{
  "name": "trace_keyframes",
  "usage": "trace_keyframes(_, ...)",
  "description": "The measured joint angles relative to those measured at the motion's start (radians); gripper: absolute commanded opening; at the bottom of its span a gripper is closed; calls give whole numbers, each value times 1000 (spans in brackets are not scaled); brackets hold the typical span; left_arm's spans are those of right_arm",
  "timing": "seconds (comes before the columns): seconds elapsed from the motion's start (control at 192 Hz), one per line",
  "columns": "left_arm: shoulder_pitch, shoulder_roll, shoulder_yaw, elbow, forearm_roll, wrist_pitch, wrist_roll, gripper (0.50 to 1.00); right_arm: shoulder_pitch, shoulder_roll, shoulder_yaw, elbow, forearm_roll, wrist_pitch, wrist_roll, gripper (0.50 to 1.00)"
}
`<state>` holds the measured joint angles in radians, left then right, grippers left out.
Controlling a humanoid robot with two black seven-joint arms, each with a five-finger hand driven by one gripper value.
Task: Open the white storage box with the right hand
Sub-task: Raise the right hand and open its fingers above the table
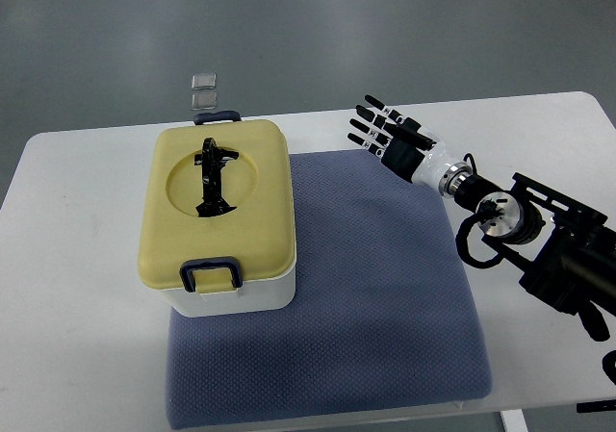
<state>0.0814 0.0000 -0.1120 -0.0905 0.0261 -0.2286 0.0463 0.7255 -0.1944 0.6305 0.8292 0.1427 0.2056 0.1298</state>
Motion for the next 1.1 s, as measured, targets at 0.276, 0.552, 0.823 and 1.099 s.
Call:
trace_keyframes(0.276, 0, 0, -4, 0, -1, 0, -4, 1000, 1, -3, 1, 0, 0, 1, 2, 936)
trace_keyframes(0.552, -8, 0, 2, 9, -3, 0, -4, 1000, 4, -7, 1, 1, 0, -3, 1, 936)
trace_keyframes(0.823, -11, 0, 3, 2, -3, 0, -4, 1000, 8, -38, -3, 1, -18, -10, -1, 936)
trace_keyframes(1.099, -11, 0, 4, 2, -3, 0, -4, 1000, 44, -62, -3, -1, -44, -5, 3, 934)
